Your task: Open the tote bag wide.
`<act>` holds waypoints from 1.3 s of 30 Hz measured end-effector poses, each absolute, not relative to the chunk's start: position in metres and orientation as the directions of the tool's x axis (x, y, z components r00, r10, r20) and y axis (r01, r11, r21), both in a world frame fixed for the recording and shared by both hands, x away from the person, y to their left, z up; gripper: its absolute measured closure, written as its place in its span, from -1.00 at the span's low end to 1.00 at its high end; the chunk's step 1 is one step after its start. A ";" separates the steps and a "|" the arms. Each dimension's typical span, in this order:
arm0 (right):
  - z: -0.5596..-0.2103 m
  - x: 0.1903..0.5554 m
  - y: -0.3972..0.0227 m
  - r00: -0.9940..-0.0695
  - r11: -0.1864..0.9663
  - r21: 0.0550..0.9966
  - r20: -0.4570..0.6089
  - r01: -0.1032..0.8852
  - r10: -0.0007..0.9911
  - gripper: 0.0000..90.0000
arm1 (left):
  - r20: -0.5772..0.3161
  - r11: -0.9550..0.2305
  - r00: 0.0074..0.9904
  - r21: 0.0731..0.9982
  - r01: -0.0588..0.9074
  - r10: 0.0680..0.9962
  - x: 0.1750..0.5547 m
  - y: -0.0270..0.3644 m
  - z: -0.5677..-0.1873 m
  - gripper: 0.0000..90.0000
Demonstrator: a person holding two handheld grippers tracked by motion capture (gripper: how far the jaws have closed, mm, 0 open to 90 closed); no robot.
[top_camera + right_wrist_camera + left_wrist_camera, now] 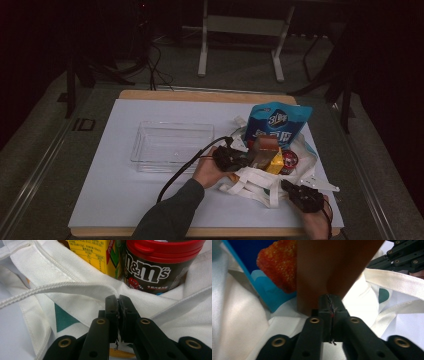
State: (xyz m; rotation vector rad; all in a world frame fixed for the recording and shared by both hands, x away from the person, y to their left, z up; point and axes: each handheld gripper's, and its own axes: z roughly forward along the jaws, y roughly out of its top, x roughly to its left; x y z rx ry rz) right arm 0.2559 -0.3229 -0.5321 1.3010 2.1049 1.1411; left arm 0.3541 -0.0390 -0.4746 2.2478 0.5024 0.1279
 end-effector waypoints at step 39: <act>-0.533 0.260 -0.323 -0.474 0.196 0.814 0.109 0.547 0.874 0.85 | -0.104 -0.490 0.918 0.820 0.296 0.382 0.364 -0.004 -0.435 0.38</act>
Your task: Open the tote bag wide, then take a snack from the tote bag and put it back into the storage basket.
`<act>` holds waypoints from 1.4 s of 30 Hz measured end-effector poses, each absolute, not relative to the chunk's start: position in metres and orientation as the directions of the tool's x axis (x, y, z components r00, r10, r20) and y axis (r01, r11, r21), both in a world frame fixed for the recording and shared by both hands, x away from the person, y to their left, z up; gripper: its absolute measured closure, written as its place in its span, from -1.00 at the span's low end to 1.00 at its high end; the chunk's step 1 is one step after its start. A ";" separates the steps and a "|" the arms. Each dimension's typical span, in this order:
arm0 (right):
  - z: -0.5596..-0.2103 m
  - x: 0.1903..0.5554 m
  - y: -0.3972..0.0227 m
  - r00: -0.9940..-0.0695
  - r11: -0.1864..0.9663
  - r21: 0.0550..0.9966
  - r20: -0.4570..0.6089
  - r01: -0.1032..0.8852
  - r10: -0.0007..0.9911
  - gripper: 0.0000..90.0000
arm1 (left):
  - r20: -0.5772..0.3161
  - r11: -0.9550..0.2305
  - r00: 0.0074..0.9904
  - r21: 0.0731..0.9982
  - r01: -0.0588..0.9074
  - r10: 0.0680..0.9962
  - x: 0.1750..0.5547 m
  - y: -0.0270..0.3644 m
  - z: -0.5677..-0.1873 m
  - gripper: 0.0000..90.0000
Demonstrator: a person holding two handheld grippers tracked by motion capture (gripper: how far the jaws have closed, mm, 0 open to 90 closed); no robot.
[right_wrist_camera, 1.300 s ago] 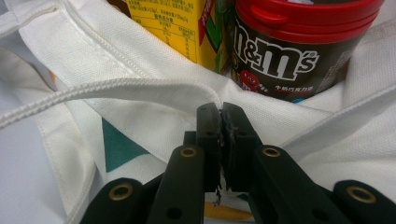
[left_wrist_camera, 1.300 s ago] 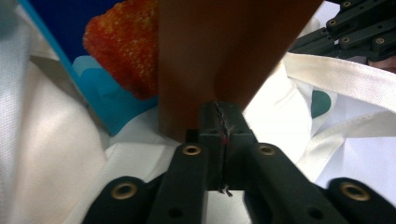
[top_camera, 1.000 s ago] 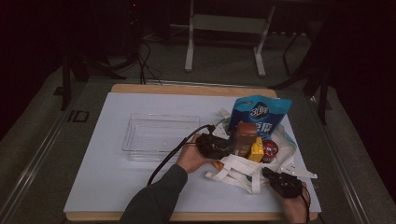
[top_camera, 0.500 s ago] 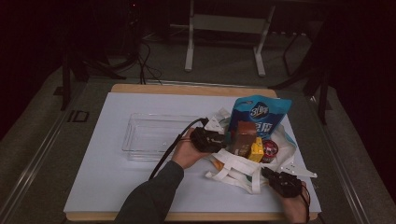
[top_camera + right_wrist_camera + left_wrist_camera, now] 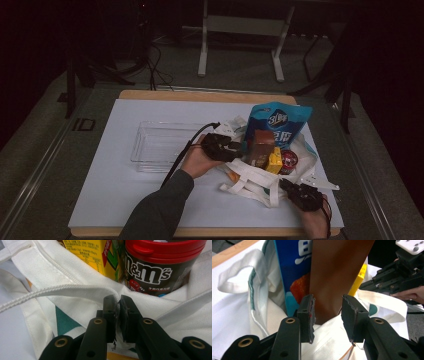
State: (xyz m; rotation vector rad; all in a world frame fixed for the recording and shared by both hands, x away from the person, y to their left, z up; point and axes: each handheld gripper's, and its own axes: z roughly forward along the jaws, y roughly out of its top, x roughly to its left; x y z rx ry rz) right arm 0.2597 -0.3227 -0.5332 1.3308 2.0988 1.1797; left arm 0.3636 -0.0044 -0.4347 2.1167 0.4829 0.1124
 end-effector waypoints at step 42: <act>-0.534 0.260 -0.324 -0.485 0.180 0.819 0.133 0.545 0.864 0.72 | -0.073 -0.448 0.959 0.873 0.194 0.273 0.380 -0.031 -0.406 -0.48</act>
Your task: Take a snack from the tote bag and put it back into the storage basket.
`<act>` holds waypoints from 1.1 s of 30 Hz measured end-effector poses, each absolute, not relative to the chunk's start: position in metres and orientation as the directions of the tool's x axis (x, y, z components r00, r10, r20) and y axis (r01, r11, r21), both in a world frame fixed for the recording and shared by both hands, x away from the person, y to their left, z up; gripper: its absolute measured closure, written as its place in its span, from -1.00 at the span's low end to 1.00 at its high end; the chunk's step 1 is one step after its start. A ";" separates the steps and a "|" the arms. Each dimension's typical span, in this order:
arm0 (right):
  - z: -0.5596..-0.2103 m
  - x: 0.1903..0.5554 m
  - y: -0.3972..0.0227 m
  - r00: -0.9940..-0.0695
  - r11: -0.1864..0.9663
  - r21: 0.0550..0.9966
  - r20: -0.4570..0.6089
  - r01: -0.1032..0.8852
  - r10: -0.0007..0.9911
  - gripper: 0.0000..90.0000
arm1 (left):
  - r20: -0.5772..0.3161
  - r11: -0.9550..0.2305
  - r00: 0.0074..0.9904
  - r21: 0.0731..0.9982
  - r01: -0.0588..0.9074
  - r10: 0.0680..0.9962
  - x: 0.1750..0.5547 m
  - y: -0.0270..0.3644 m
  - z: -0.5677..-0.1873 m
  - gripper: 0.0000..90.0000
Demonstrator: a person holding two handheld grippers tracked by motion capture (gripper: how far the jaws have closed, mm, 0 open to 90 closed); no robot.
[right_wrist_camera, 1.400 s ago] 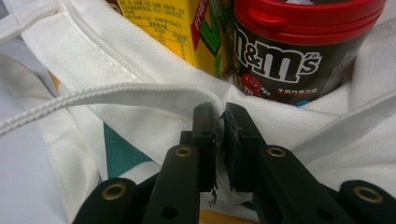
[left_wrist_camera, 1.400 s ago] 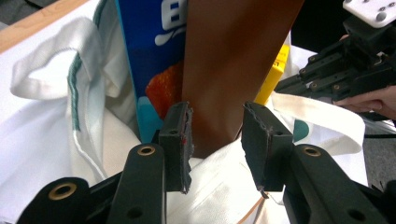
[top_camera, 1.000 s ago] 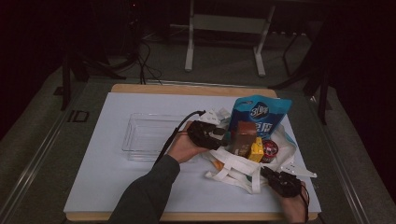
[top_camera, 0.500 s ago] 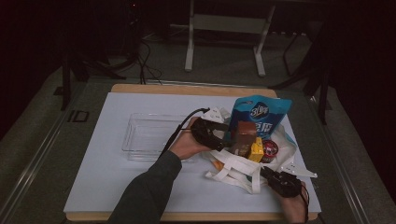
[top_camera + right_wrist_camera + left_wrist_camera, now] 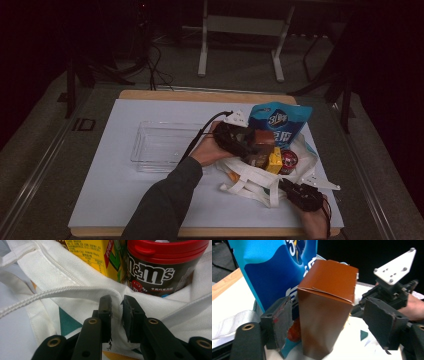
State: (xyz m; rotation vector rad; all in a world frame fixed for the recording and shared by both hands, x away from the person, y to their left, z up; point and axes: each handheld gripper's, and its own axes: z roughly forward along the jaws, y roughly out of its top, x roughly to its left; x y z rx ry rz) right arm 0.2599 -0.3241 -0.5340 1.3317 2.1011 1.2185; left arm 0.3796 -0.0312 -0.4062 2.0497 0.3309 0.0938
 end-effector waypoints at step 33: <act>-0.534 0.260 -0.325 -0.490 0.172 0.817 0.149 0.550 0.859 0.69 | -0.042 -0.433 0.965 0.888 0.155 0.259 0.385 -0.061 -0.420 -0.26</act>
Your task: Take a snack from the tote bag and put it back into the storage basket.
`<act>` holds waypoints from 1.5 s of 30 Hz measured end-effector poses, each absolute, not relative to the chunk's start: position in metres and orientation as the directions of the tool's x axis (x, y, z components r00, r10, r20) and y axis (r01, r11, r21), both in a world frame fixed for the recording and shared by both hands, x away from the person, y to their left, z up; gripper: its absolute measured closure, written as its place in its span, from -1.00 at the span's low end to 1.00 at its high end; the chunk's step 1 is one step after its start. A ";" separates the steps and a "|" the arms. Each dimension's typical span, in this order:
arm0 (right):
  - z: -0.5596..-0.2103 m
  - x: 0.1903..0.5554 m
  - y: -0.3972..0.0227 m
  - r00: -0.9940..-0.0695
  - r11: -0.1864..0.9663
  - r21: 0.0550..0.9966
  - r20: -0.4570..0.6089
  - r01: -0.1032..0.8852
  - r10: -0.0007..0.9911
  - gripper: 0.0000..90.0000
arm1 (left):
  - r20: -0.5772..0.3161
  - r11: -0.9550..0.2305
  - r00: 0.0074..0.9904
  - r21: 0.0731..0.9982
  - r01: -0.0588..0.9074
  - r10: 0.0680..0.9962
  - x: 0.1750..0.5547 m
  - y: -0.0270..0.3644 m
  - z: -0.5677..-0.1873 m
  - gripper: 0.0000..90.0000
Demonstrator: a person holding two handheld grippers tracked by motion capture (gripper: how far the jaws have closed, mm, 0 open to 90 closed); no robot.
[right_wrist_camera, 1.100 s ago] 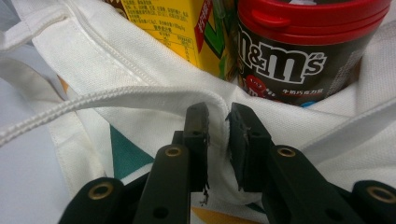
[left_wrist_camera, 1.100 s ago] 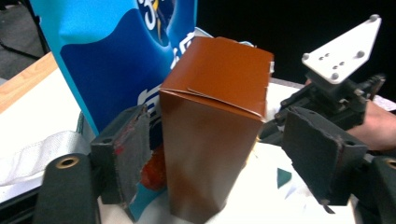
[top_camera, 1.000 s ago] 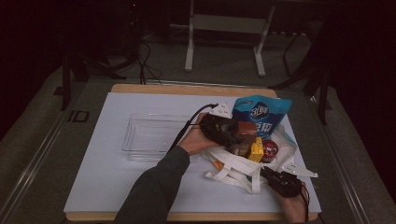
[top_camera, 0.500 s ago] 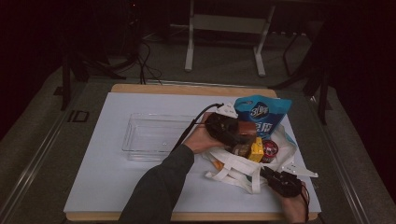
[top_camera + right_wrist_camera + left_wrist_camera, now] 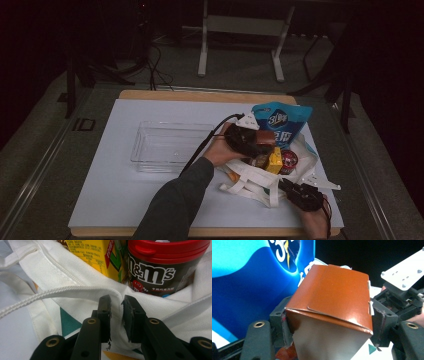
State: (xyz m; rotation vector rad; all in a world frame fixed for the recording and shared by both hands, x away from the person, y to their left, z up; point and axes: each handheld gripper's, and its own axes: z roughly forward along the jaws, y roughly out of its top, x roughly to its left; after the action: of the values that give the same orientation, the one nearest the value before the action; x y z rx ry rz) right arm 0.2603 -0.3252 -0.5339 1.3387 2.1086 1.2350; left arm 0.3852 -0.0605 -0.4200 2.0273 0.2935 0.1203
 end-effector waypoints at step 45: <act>-0.534 0.261 -0.327 -0.496 0.162 0.817 0.167 0.553 0.852 0.67 | -0.070 -0.236 0.951 0.961 0.146 0.303 0.373 -0.053 -0.417 -0.08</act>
State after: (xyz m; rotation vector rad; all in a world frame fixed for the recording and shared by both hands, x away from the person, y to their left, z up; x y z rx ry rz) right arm 0.2607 -0.3267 -0.5341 1.3434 2.1131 1.2572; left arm 0.3726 -0.0530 -0.4166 1.8156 0.3313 0.1513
